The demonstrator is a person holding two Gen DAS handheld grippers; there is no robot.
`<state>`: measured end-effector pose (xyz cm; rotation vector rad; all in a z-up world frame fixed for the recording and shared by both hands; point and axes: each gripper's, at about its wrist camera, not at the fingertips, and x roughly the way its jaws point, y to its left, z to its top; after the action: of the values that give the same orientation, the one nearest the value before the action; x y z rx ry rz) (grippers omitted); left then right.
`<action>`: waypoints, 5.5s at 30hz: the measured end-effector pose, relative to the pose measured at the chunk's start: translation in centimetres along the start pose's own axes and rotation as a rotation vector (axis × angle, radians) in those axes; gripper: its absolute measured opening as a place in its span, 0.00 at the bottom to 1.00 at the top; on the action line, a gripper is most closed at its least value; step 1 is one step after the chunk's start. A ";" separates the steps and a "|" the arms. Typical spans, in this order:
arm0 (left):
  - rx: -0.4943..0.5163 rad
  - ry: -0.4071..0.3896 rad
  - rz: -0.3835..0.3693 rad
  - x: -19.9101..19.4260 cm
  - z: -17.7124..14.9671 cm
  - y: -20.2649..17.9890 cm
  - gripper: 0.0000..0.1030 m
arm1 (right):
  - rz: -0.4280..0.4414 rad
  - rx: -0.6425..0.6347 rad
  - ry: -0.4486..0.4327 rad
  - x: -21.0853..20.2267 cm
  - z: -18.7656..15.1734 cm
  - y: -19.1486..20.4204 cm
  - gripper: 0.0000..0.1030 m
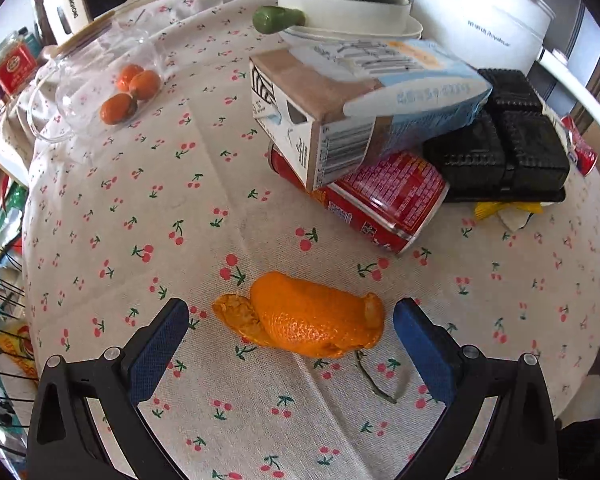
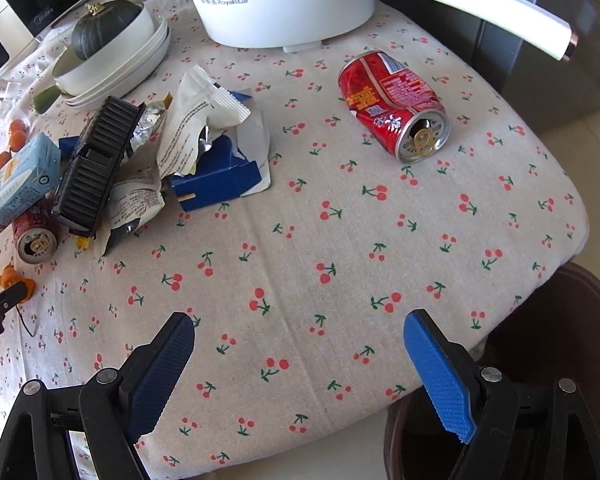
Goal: Collect trash
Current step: 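Move the left tool to the orange peel and close on it, then hold the orange peel in the left tool while the right tool grasps the red can, then carry the peel and can over the bin and open both tools to drop them, then move the left tool to the milk carton and grasp it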
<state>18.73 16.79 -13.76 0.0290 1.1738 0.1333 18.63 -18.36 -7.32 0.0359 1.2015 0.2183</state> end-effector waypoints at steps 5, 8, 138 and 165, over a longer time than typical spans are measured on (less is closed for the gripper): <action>-0.055 -0.103 -0.054 -0.1 -1.0 1.0 1.00 | -0.019 -0.020 0.011 0.3 -0.2 -0.3 0.87; -0.051 -0.160 -0.059 -0.3 -1.5 0.8 1.00 | -0.029 -0.031 0.013 0.3 -0.4 -0.4 0.87; 0.492 -0.124 -0.619 -10.3 -4.7 -37.4 1.00 | -0.170 0.111 0.074 -4.9 -14.3 -22.2 0.35; 0.214 -0.185 -0.426 -12.7 -2.6 -19.5 1.00 | -0.137 -0.015 0.013 -4.9 -9.6 -12.7 0.74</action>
<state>13.21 -4.21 -4.89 -0.0207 0.9823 -0.3648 9.95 -32.50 -8.12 -0.0610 1.2101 0.1070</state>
